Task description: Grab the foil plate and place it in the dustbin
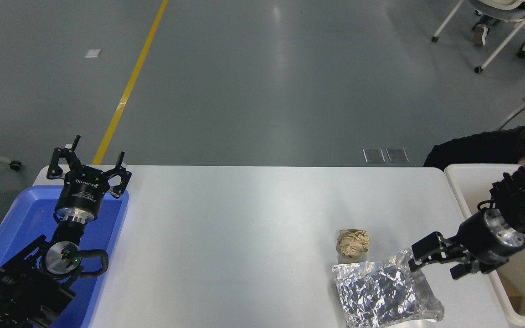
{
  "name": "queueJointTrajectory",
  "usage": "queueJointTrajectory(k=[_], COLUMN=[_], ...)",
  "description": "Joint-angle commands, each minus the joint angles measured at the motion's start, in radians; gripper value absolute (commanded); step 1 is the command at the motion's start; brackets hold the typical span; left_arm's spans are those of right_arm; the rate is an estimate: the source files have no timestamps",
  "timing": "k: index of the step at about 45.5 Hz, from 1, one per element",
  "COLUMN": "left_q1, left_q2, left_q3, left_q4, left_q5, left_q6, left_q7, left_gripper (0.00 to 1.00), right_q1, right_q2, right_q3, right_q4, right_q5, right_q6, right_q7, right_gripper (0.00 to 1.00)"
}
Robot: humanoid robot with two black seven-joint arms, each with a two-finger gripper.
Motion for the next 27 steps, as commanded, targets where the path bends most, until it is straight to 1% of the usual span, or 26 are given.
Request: queueJointTrajectory(k=[1, 8, 18, 23, 25, 26, 27], left_q1=[-0.001, -0.001, -0.001, -0.001, -0.001, -0.001, -0.001], left_q2=[0.0, 0.0, 0.0, 0.0, 0.0, 0.0, 0.0], left_q3=[0.0, 0.0, 0.002, 0.002, 0.002, 0.002, 0.002], left_q4=[0.0, 0.0, -0.002, 0.0, 0.0, -0.002, -0.002], left_q5=[0.0, 0.0, 0.0, 0.0, 0.0, 0.0, 0.0], left_q6=[0.0, -0.001, -0.002, -0.002, -0.002, -0.002, -0.002], left_q7=[0.0, 0.0, 0.0, 0.0, 0.0, 0.0, 0.0], left_gripper=[1.0, 1.0, 1.0, 1.0, 1.0, 1.0, 1.0], right_q1=[-0.224, -0.267, -0.333, -0.344, -0.342, -0.342, -0.342], right_q2=[0.067, 0.104, 0.173, 0.184, 0.184, 0.182, 0.179], right_q3=[0.121, 0.124, 0.135, 0.136, 0.136, 0.138, 0.139], right_q4=[-0.132, -0.184, -0.288, -0.308, -0.31, -0.311, -0.311], right_q5=[-0.127, -0.148, -0.179, -0.179, -0.179, -0.179, -0.179], right_q6=[-0.134, -0.165, -0.26, -0.285, -0.289, -0.292, -0.292], right_q7=[0.001, 0.003, 0.001, 0.001, 0.001, 0.001, 0.002], right_gripper=[1.0, 1.0, 1.0, 1.0, 0.96, 0.9, 0.8])
